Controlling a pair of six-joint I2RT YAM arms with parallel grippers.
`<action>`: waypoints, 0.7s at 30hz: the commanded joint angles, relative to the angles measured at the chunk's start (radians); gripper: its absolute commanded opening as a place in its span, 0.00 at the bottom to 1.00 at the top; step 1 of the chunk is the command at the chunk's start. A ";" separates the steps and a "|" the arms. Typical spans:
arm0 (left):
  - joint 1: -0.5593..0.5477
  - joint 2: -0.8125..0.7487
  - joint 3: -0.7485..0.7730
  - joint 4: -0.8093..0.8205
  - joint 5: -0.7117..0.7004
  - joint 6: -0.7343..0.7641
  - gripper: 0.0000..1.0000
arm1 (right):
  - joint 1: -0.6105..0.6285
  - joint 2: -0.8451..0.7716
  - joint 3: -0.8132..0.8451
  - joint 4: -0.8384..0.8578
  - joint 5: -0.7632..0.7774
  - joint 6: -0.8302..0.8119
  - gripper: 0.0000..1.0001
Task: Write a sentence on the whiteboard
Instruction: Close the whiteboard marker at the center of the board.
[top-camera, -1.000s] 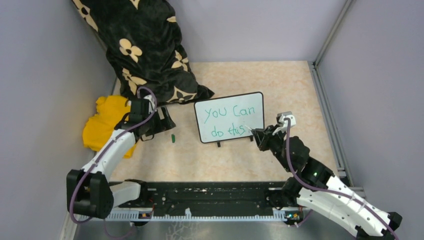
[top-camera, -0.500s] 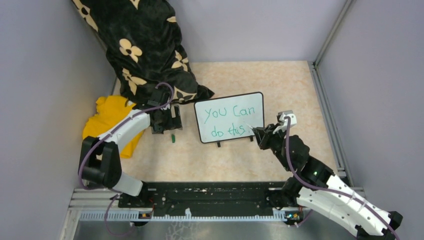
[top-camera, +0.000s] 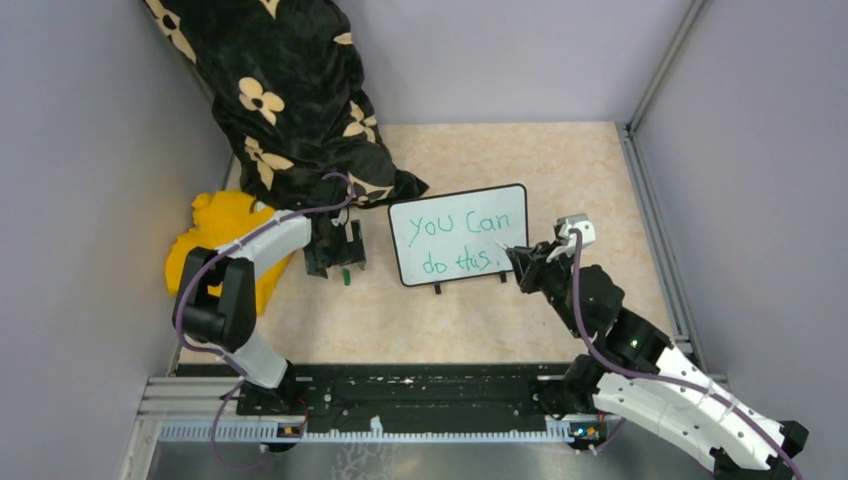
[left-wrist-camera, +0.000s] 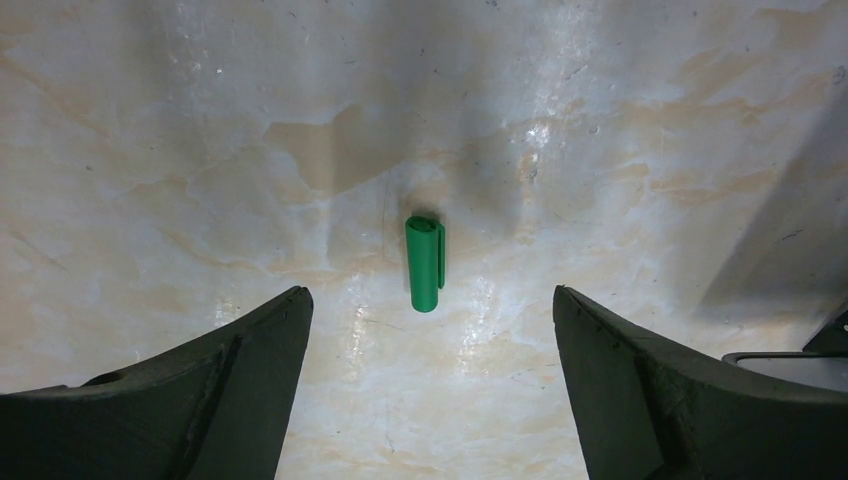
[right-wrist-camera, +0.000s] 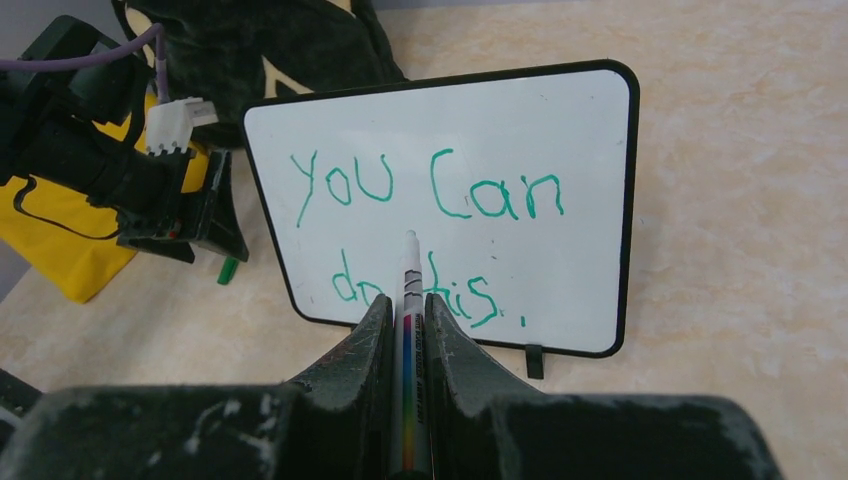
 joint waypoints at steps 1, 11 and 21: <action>-0.002 -0.002 0.025 -0.004 0.007 0.029 0.93 | -0.006 0.014 0.035 0.066 0.025 0.018 0.00; -0.062 0.097 0.034 0.019 -0.062 -0.017 0.77 | -0.007 0.015 0.070 -0.010 0.023 0.042 0.00; -0.062 0.099 -0.005 0.056 -0.090 -0.066 0.68 | -0.006 0.037 0.110 -0.032 0.004 -0.032 0.00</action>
